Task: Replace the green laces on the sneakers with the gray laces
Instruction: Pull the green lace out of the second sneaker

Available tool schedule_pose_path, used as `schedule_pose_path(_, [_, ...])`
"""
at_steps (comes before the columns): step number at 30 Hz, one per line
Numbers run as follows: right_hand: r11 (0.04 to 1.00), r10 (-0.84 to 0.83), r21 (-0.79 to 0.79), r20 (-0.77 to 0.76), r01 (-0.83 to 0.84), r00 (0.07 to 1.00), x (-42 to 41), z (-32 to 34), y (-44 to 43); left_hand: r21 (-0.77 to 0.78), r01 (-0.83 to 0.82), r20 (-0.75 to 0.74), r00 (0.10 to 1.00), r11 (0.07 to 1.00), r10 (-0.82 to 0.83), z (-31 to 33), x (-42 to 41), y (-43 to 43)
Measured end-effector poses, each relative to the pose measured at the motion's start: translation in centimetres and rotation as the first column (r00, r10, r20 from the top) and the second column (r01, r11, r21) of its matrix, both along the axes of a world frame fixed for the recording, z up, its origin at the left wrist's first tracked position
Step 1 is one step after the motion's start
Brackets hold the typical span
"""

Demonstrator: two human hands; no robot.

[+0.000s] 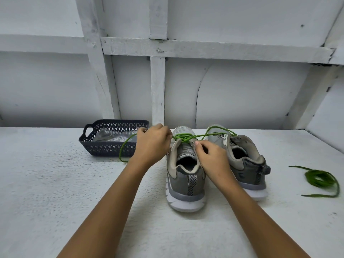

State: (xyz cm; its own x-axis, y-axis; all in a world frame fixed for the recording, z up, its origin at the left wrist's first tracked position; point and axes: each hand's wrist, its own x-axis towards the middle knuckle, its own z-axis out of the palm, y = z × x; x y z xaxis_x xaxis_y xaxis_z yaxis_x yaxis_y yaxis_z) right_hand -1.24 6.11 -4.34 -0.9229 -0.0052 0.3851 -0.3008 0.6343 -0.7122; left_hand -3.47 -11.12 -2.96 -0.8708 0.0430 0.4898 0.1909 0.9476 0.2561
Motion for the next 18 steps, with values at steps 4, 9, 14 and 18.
schedule_pose_path(4, [1.0, 0.0, 0.006, 0.004, 0.0, 1.0, 0.1, 0.2, 0.0, 0.15, -0.189, -0.173, 0.961, 0.97, 0.214, 1.1, 0.2, -1.4])
schedule_pose_path(9, [0.999, -0.006, 0.034, -0.002, 0.006, 1.0, -0.1, -0.2, 0.0, 0.064, -0.335, -0.023, 0.941, 0.94, 0.337, 1.9, 0.4, -4.2])
schedule_pose_path(14, [0.983, -0.002, 0.183, -0.003, 0.002, 1.0, -0.8, 1.0, 0.1, -0.086, -0.247, 0.112, 0.96, 0.965, 0.255, 1.0, 0.0, -2.4])
schedule_pose_path(18, [0.884, 0.025, 0.467, -0.056, 0.004, 0.998, -3.3, 3.5, 0.6, -0.142, -0.041, 0.167, 0.984, 0.989, 0.065, 0.3, -0.7, -1.1])
